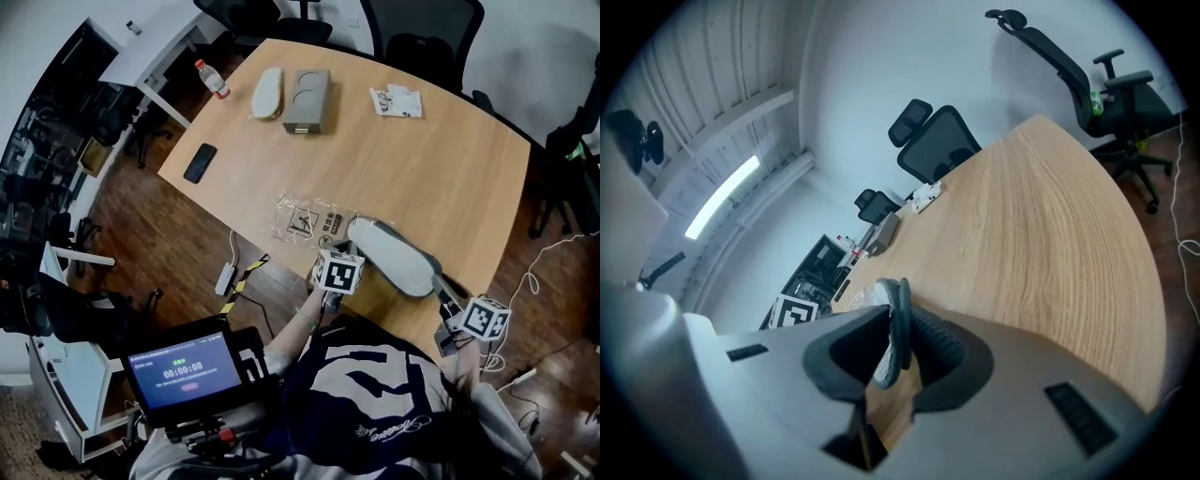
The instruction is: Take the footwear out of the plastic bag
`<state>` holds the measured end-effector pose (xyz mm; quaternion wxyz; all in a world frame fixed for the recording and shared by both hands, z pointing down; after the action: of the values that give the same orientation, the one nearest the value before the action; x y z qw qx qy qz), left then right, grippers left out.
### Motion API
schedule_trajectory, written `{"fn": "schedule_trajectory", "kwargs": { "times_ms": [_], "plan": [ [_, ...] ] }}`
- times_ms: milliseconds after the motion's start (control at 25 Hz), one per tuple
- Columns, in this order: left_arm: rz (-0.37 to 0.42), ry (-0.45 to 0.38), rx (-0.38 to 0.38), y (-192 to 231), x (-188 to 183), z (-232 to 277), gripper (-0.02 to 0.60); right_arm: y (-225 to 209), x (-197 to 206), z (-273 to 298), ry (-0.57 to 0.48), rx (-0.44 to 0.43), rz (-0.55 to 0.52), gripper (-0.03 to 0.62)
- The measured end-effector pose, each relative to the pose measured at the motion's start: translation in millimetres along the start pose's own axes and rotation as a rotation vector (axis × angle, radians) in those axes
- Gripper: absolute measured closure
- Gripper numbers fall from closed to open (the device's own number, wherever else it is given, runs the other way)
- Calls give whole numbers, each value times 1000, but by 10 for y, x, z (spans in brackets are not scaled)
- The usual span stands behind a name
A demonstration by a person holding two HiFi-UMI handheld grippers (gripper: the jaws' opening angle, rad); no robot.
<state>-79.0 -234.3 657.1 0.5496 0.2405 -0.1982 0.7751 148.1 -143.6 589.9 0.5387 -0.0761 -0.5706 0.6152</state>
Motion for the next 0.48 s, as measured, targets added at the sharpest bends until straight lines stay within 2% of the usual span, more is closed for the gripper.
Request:
{"fn": "schedule_trajectory", "kwargs": {
  "times_ms": [240,480],
  "plan": [
    [-41,86,-37,86,193,115,580,224,-119,-70,-35,21,-62,526],
    [-27,61,-63,157,137,164,581,341,-171,-201,-65,38,-74,530]
  ]
}}
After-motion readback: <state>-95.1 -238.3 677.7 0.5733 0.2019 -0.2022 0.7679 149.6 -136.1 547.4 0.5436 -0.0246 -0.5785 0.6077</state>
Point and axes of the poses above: the fingertips, and each gripper's own axes: z forward along the fingers, y to its left, x out of its underside, the point moved 1 cm from there along -z, backward along the fingers, and after that the axes turned 10 degrees about -x, right-handed, at the moved point
